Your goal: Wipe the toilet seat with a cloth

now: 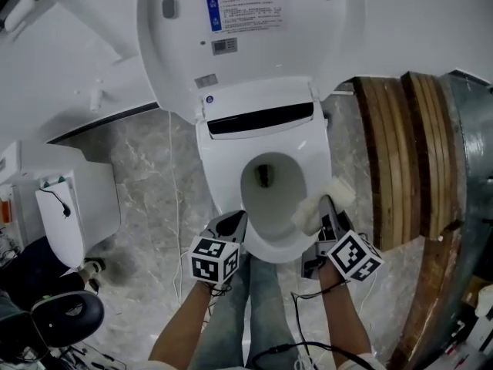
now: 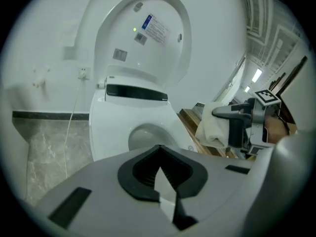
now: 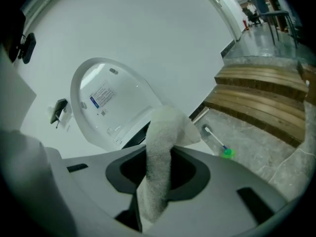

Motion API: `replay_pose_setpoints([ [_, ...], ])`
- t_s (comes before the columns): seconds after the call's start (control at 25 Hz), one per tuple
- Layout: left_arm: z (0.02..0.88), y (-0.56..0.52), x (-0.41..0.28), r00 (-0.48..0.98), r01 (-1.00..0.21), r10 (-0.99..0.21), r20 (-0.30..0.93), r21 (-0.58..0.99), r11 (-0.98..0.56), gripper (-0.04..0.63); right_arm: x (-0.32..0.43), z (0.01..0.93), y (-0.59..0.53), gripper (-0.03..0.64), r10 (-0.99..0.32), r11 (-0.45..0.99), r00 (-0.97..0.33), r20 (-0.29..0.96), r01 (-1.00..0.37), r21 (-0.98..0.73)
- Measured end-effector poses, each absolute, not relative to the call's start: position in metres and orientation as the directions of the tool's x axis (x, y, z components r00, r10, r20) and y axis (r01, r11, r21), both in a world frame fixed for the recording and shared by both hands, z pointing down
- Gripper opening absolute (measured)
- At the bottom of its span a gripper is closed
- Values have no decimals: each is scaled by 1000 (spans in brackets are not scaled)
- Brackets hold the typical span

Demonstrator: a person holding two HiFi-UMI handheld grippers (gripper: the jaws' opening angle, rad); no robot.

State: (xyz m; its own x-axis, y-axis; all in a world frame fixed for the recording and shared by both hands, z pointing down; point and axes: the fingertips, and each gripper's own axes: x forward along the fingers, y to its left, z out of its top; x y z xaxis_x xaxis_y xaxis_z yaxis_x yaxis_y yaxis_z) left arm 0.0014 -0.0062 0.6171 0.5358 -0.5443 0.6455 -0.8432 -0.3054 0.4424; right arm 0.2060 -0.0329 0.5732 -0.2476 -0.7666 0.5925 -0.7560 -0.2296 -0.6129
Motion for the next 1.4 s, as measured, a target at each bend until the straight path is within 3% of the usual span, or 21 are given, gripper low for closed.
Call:
replay_pose_setpoints([
  [0.16,591,-37,4,513,-858,-610,604,384,-342,11,196,578,-70,100,-731,-117,-294,616,-835,-537],
  [0.36,590,-63,10,517,-852,-626,583,416,-317,11,185,591,-119,100,-577,202,-448,683,-888,-413],
  [0.52,596,-79,14,509,-855,-637,579,425,-297,11,182,609,-151,100,-396,476,-514,761,-823,-308],
  [0.76,609,-94,24,503,-856,-638,583,437,-275,11,170,637,-179,100,-156,721,-514,843,-643,-259],
  [1.04,617,-102,34,518,-847,-625,584,451,-281,11,173,672,-184,100,52,860,-419,907,-443,-254],
  [1.4,635,-97,42,532,-840,-597,600,464,-282,11,174,693,-194,100,104,959,-291,951,-223,-173],
])
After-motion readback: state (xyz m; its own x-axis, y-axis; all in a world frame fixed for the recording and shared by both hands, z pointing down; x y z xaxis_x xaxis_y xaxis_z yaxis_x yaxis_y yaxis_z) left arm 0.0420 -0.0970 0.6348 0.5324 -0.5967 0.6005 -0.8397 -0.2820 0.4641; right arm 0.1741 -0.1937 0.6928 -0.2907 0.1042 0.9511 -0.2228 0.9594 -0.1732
